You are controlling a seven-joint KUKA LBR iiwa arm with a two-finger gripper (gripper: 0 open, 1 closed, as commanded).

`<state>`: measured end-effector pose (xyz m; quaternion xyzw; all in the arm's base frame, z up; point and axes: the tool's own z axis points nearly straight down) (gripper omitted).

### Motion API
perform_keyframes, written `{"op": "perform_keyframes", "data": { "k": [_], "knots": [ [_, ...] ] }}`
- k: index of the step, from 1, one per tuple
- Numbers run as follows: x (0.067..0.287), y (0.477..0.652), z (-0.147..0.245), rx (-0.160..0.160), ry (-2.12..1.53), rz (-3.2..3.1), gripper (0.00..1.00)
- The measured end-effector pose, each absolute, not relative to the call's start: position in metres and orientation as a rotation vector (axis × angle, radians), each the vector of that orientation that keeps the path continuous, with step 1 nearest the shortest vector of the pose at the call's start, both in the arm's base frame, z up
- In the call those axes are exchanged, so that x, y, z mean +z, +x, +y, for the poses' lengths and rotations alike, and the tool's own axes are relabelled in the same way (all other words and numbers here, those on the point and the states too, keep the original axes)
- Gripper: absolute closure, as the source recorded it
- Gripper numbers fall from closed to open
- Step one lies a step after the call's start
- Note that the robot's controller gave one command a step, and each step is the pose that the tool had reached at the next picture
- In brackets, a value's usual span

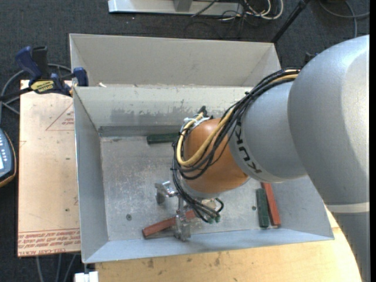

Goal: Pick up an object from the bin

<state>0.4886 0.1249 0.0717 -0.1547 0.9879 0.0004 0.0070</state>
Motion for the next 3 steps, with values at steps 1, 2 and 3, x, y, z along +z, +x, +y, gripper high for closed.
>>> {"op": "perform_keyframes", "data": {
  "k": [1, 2, 3],
  "knots": [
    [0.073, 0.492, 0.126, 0.002, -0.480, 3.091, 0.00],
    [0.072, 0.489, 0.125, 0.002, -0.483, 3.103, 1.00],
    [0.120, 0.490, 0.126, 0.002, -0.481, 3.099, 1.00]
  ]
}}
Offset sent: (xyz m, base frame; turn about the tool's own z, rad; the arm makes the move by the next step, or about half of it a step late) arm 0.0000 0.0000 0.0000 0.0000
